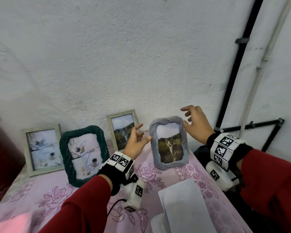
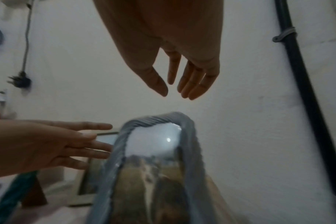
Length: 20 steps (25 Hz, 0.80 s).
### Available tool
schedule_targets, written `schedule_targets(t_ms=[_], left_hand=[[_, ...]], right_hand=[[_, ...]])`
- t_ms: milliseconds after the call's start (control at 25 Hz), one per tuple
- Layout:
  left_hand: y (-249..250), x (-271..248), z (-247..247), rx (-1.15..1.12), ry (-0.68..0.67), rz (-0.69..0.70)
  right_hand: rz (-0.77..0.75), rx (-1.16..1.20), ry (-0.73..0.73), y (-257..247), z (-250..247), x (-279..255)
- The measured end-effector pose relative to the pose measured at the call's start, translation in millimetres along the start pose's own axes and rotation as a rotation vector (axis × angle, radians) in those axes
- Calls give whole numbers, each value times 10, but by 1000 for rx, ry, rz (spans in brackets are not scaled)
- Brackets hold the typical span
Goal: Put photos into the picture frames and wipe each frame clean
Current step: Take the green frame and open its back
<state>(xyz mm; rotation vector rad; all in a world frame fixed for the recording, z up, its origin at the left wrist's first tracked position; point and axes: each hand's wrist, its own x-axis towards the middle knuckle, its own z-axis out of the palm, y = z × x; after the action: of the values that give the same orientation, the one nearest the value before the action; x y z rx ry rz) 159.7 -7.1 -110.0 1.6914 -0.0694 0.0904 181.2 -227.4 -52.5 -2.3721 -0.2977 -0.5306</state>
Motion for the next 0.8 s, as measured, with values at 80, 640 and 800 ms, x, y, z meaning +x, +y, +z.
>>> schedule_targets(t_ms=[80,640,800], left_hand=[[97,-53,-95,5,70,45],[248,-572,-1478,189,666,186],[-62,-727,-1922,298,741,35]], right_hand=[[-40,86,40,-273,4,2],[303,683,-103,-1719,1305,-98],[351,633,-321,-1664,1735,-232]])
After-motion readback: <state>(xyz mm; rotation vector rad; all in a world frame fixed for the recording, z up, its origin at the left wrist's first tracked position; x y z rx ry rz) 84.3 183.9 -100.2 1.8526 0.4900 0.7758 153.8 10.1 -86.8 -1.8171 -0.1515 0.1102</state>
